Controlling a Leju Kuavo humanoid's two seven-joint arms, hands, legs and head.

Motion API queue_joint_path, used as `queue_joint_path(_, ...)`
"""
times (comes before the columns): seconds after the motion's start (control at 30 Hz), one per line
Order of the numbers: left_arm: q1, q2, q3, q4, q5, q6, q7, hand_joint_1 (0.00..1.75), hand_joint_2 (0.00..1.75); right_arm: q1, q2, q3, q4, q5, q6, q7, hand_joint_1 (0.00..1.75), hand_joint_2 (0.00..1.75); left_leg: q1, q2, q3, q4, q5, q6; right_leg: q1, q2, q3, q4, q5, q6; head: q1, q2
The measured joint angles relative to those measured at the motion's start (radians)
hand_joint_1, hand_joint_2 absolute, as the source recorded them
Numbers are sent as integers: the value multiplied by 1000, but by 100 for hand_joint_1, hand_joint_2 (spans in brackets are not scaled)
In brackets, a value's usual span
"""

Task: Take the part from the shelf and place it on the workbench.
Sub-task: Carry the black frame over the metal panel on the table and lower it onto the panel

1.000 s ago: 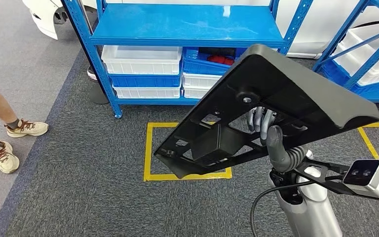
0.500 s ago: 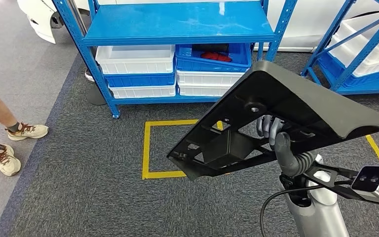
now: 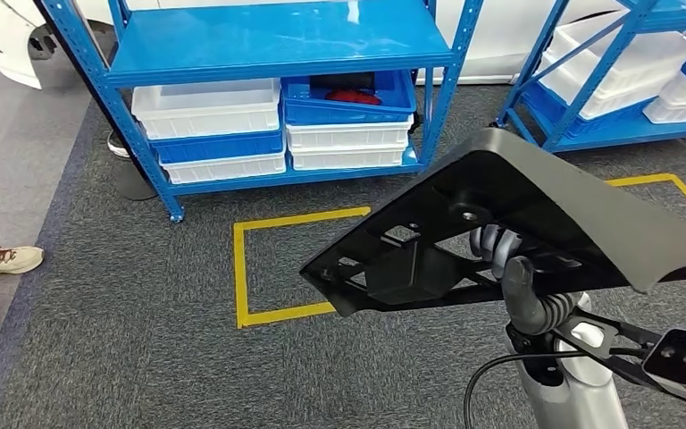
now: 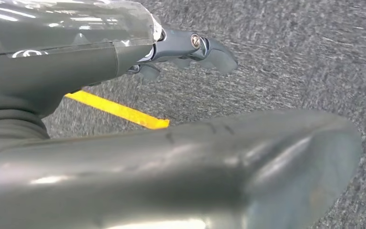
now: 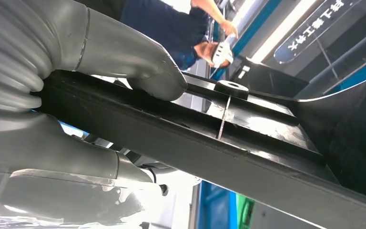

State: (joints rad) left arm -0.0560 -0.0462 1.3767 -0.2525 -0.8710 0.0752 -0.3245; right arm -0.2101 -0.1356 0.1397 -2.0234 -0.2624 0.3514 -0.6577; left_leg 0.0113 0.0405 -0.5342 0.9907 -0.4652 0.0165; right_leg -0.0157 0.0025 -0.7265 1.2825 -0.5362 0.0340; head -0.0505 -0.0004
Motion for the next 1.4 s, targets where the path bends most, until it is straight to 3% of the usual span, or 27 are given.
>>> queue_joint_path(0.1, -3, 2, 0, 0, -7, -2, 3, 0, 0, 1, 2, 4, -28, 2, -12, 2, 175, 175, -4, 25, 2, 5, -5, -8, 7, -46, 111, -194, 75, -14, 0, 0)
queue_joint_path(0.17, -3, 4, 0, 0, -15, -10, 3, 0, 0, 4, 4, 6, -48, 2, -24, 1, 175, 175, -9, 40, 3, 8, -9, -18, 17, -68, 140, -258, 84, -30, 0, 0)
queue_joint_path(0.23, -4, 5, 0, 0, -21, -22, 1, 0, 0, 14, 5, 4, -69, 0, -34, 3, 175, 175, -12, 56, 4, 8, -11, -28, 18, -51, 137, -263, 86, -43, 0, 0)
queue_joint_path(0.3, -5, 6, -1, 0, -25, -32, -2, 0, 0, 25, 4, -2, -87, -7, -37, 6, 175, 175, -9, 39, -2, 31, -33, -39, 13, -32, 137, -270, 93, -55, 0, 0)
queue_joint_path(0.33, -5, 6, -1, 0, -27, -35, -3, 0, 0, 29, 3, -5, -94, -12, -38, 7, 175, 175, -7, 18, -18, 70, -61, -44, 10, -23, 137, -274, 96, -62, 0, 0)
queue_joint_path(0.4, -2, 9, -1, 0, -27, -39, -5, 0, 0, 34, 2, -10, -100, -19, -38, 7, 175, 175, -3, -21, -74, 203, -131, -50, 10, -1, 133, -274, 100, -69, 0, 0)
queue_joint_path(0.43, -1, 10, -1, 0, -27, -40, -5, 0, 0, 38, 2, -11, -101, -21, -38, 8, 175, 175, -2, -28, -103, 266, -155, -52, 10, 11, 131, -274, 101, -70, 0, 0)
queue_joint_path(0.47, 0, 11, -1, 0, -27, -41, -5, 0, 0, 42, 2, -13, -102, -22, -38, 8, 175, 175, -2, -31, -118, 300, -160, -54, 10, 25, 129, -272, 102, -70, 0, 0)
queue_joint_path(0.5, 0, 11, -1, 0, -27, -42, -6, 0, 0, 45, 2, -14, -103, -23, -38, 8, 175, 175, -1, -32, -115, 293, -143, -54, 10, 38, 129, -270, 102, -69, 0, 0)
queue_joint_path(0.53, 0, 11, -1, 0, -27, -42, -6, 0, 0, 47, 1, -15, -103, -23, -38, 8, 175, 175, 1, -36, -92, 245, -109, -53, 10, 51, 129, -267, 102, -68, 0, 0)
queue_joint_path(0.6, -1, 13, -1, 0, -27, -42, -7, 0, 0, 47, 1, -17, -107, -25, -38, 8, 175, 175, 5, -72, -29, 105, -42, -48, 10, 75, 126, -259, 101, -62, 0, 0)
queue_joint_path(0.67, -1, 14, -1, 0, -27, -42, -8, 0, 0, 48, 1, -19, -110, -26, -38, 8, 175, 175, 7, -106, 3, 28, -23, -41, 10, 97, 117, -254, 105, -51, 0, 0)
queue_joint_path(0.73, -2, 15, -1, 0, -27, -42, -8, 0, 0, 51, 1, -22, -112, -26, -38, 8, 175, 175, 6, -100, 5, 18, -24, -31, 8, 118, 107, -256, 113, -36, 0, 0)
queue_joint_path(0.77, -4, 15, -1, 0, -27, -42, -8, 0, 0, 53, 0, -24, -113, -26, -38, 8, 175, 175, 7, -90, 5, 14, -19, -25, 7, 114, 104, -254, 113, -30, 0, 0)
queue_joint_path(0.8, -6, 15, -1, 1, -27, -42, -8, 0, 0, 54, -1, -25, -115, -27, -38, 8, 175, 175, 8, -78, 6, 10, -14, -17, 8, 95, 96, -241, 104, -26, 0, 0)
queue_joint_path(0.83, -6, 15, -1, 1, -28, -42, -8, 0, 0, 54, -3, -26, -117, -27, -39, 8, 175, 175, 10, -66, 6, 5, -10, -11, 9, 68, 80, -207, 82, -23, 0, 0)
queue_joint_path(0.9, -3, 16, -1, 1, -29, -42, -9, 0, 0, 54, -5, -29, -119, -27, -39, 8, 175, 175, 8, -40, 4, 3, -8, -4, 6, 17, 24, -87, 16, -17, 0, 0)
queue_joint_path(0.97, 0, 16, -2, 0, -33, -43, -13, 0, 0, 56, -10, -35, -119, -29, -41, 6, 175, 175, 6, -14, 2, 4, -9, -3, 2, 6, -23, 16, -19, -10, 0, 0)
queue_joint_path(1.0, 0, 16, -2, 0, -36, -43, -16, 0, 0, 56, -15, -41, -119, -31, -42, 4, 175, 175, 6, -1, 2, 4, -9, -4, 0, 3, -23, 21, -11, -8, 0, 0)
queue_joint_path(1.03, -2, 16, -3, 1, -39, -44, -18, 0, 0, 56, -20, -48, -119, -33, -44, 1, 175, 175, 6, 10, 3, 4, -10, -5, 0, -3, 1, -19, 14, -8, 0, 0)
queue_joint_path(1.07, -3, 16, -3, 1, -41, -43, -20, 0, 0, 56, -25, -57, -119, -37, -44, -2, 175, 175, 5, 20, 5, 5, -12, -8, 0, -17, 41, -89, 47, -10, 0, 0)
queue_joint_path(1.13, -5, 16, -4, 1, -43, -37, -23, 0, 0, 53, -32, -73, -122, -46, -43, -7, 175, 175, 1, 38, 9, 6, -18, -17, 8, -53, 112, -219, 85, -19, 0, 0)
queue_joint_path(1.2, -6, 17, -4, 1, -47, -25, -27, 0, 0, 48, -38, -87, -125, -55, -43, -3, 175, 175, -5, 55, 12, 7, -22, -27, 16, -60, 128, -258, 86, -30, 0, 0)
queue_joint_path(1.27, -9, 17, -4, 1, -49, -23, -32, 0, 0, 38, -46, -95, -127, -65, -41, 13, 175, 175, -4, 67, 15, 8, -28, -38, 14, -37, 124, -260, 90, -41, 0, 0)
queue_joint_path(1.33, -12, 16, -4, 2, -44, -42, -35, 0, 0, 15, -57, -98, -124, -83, -31, 30, 175, 175, 0, 31, 1, 47, -58, -48, 9, -19, 124, -265, 95, -54, 0, 0)
queue_joint_path(1.4, -11, 15, -4, 4, -36, -63, -30, 0, 0, -14, -69, -97, -111, -103, -17, 33, 175, 175, 1, -18, -53, 166, -123, -53, 9, 0, 122, -267, 98, -63, 0, 0)
